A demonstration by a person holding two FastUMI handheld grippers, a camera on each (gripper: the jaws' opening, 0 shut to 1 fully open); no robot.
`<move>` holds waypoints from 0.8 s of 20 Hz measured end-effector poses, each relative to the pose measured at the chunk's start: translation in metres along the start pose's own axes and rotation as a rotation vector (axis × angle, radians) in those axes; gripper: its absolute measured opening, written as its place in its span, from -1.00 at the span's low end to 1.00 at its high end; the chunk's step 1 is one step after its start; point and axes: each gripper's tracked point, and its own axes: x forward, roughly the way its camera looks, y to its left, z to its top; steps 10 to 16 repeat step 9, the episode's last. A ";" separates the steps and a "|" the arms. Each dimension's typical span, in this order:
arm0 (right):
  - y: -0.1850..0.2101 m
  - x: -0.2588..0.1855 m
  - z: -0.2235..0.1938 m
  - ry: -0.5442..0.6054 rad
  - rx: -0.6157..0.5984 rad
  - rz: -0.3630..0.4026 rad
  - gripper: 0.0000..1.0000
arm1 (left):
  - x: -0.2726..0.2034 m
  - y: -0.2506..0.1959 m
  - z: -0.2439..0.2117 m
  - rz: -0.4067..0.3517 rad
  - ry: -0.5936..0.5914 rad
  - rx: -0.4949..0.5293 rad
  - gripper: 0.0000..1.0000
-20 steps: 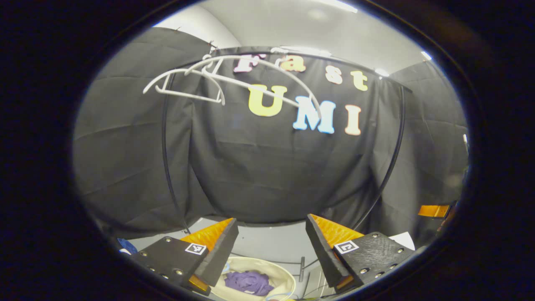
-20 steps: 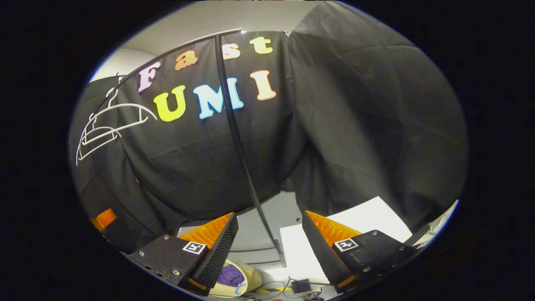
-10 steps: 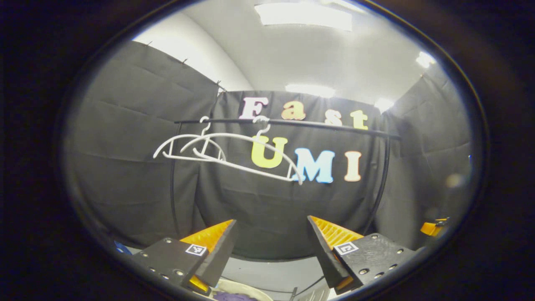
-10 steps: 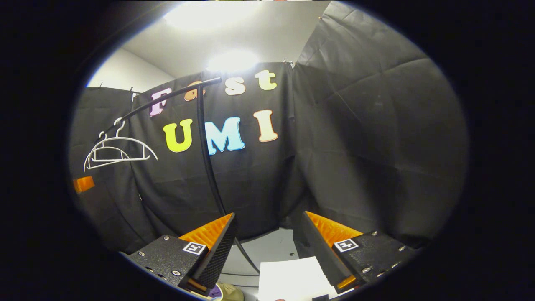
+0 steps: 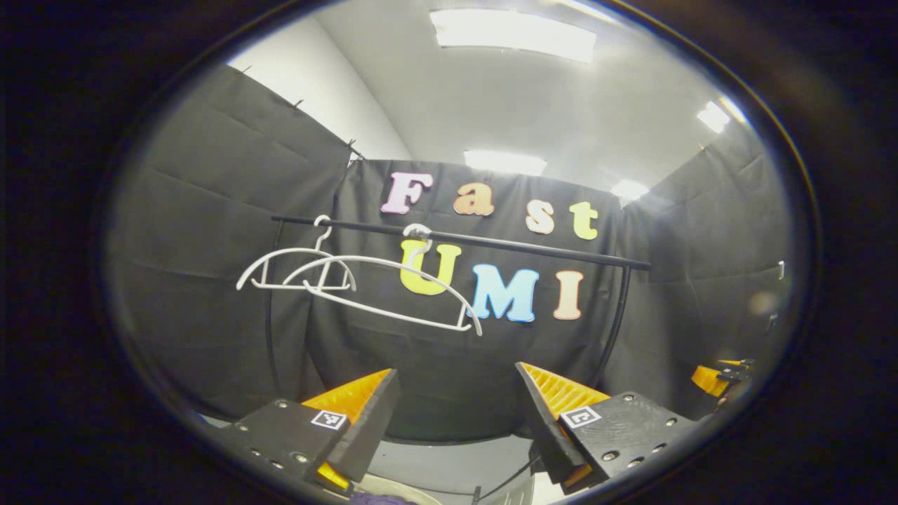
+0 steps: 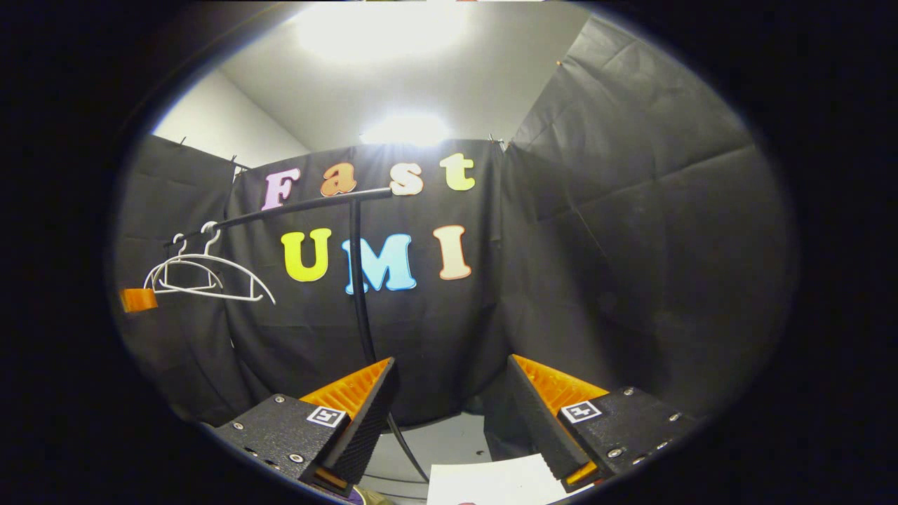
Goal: Grasp the clothes on the hanger with both hands and then place them into the laundry hamper below.
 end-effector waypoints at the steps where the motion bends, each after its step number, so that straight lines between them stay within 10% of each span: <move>1: 0.006 -0.001 0.005 -0.008 -0.011 -0.008 0.82 | 0.001 0.013 0.002 0.004 0.001 0.019 0.97; 16: 0.065 -0.022 0.030 -0.075 -0.024 -0.025 0.82 | 0.006 0.092 0.017 0.048 -0.004 0.111 0.97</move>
